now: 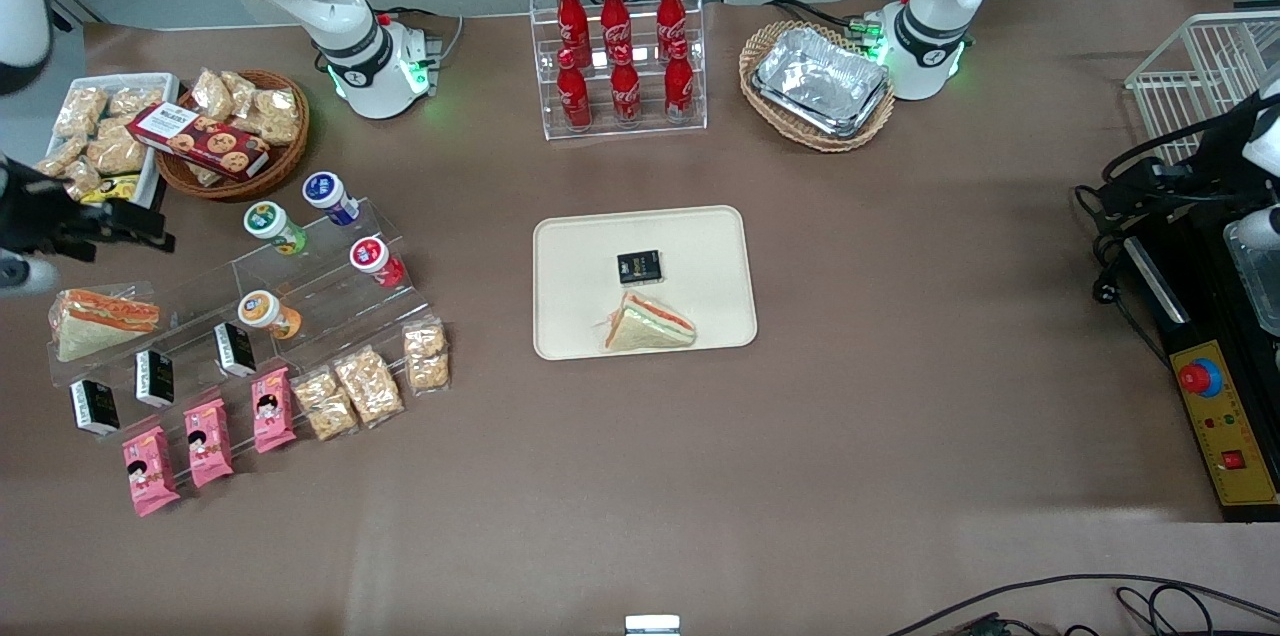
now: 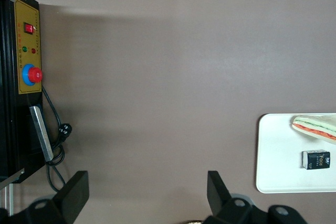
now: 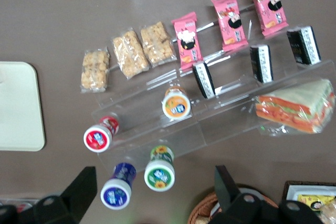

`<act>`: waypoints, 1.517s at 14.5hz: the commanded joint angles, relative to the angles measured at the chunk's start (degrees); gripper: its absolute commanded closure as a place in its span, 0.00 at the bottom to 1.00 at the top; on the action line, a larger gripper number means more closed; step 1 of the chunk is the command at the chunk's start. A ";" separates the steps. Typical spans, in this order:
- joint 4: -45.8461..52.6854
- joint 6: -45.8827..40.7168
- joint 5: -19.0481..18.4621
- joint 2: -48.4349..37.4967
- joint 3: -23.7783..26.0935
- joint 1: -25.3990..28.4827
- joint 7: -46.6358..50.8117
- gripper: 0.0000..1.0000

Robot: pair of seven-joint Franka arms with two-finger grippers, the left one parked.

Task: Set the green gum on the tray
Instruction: 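Move the right gripper toward the snack rack's round bottles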

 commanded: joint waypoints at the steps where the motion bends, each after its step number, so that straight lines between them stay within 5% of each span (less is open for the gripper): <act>1: -12.10 0.53 0.76 -12.11 -0.20 -1.55 -3.48 0.00; 5: -27.85 7.64 -0.03 -26.18 -0.03 -1.46 -2.87 0.00; 13: -28.83 7.04 -4.95 -25.94 2.69 -1.02 -1.12 0.00; 22: -29.01 7.47 -5.30 -25.41 4.63 -1.29 1.70 0.00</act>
